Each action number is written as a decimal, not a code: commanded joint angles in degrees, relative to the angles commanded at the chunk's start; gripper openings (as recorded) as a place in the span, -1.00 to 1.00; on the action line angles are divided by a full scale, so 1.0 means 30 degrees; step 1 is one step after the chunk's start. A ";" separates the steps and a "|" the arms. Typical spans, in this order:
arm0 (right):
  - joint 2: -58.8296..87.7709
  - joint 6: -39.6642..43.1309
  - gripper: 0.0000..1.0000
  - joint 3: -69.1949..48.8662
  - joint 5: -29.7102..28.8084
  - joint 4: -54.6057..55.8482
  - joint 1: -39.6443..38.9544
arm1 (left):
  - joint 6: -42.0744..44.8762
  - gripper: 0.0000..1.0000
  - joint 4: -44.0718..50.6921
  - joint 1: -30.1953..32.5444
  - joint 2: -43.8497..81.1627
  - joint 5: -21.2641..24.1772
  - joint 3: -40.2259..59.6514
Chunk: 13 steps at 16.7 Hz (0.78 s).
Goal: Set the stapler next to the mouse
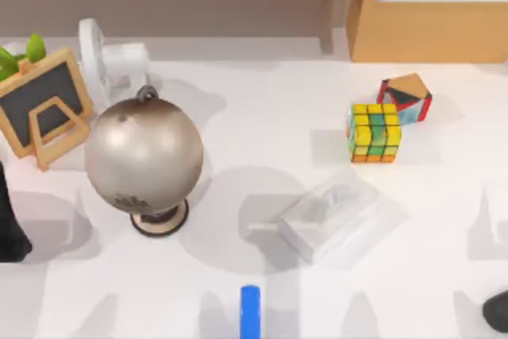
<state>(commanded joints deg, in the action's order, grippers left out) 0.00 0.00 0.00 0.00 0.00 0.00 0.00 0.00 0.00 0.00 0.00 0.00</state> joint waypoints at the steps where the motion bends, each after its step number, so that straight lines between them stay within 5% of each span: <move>1: 0.0000 0.0000 1.00 0.0000 0.0000 0.0000 0.0000 | 0.0000 1.00 0.0000 0.0000 0.0000 0.0000 0.0000; 7: 0.2397 -0.1271 1.00 -0.2271 -0.0111 -0.1046 -0.1438 | 0.0000 1.00 0.0000 0.0000 0.0000 0.0000 0.0000; 13: 0.9788 -0.5002 1.00 -0.8092 -0.0442 -0.4542 -0.5705 | 0.0000 1.00 0.0000 0.0000 0.0000 0.0000 0.0000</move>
<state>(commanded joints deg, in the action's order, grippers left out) 29.36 -15.01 -24.28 -1.33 -13.63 -17.12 0.00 0.00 0.00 0.00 0.00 0.00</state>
